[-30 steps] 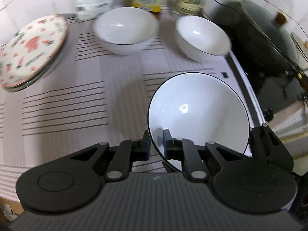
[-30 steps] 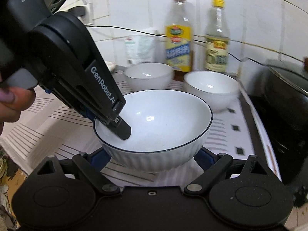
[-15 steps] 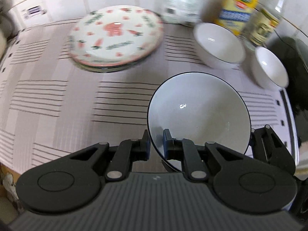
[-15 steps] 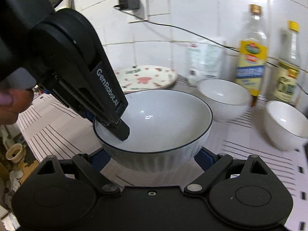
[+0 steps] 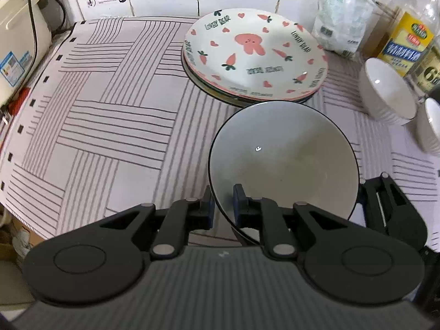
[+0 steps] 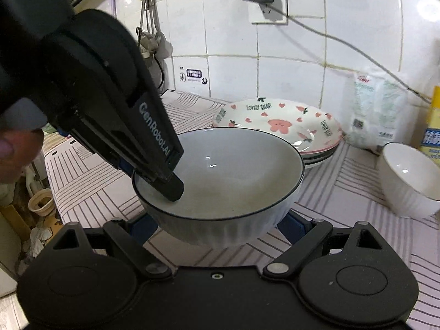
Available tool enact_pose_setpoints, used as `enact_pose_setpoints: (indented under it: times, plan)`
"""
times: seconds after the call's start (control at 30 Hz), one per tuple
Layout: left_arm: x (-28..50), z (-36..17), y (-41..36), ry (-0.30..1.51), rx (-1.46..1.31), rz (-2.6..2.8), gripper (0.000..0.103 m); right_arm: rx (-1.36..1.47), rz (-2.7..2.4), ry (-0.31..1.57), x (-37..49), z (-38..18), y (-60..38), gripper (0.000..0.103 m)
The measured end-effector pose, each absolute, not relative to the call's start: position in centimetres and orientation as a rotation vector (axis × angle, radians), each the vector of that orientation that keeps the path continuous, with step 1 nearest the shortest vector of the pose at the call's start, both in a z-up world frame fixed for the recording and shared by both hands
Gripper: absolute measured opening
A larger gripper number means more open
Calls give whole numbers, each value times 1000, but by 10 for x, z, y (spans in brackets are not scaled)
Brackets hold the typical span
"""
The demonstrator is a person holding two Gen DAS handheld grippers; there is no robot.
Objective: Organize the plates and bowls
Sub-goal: 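Carry the white bowl with the left gripper toward the plate stack, then lower the bowl onto the mat beside the plates and open the left gripper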
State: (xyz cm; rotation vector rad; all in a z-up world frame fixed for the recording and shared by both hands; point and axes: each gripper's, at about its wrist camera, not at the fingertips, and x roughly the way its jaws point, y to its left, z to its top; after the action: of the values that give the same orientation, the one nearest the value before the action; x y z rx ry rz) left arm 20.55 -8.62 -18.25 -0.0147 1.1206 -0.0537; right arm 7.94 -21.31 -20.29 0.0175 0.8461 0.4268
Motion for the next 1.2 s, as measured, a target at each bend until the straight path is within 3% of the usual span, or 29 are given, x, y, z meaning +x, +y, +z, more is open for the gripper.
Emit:
enact_pose_setpoints:
  times: [0.57,0.9,1.2]
  plan:
    - [220,-205,-83,1161,36,-57,15,10,443,929,100,-233,-199,94]
    - [223,-182,-92,1217,89,-85,41,22,327,998,80,-214,-243,96]
    - [211,-147,-140,1212,167,-113,44,68,153,889,59,-176,-315,97]
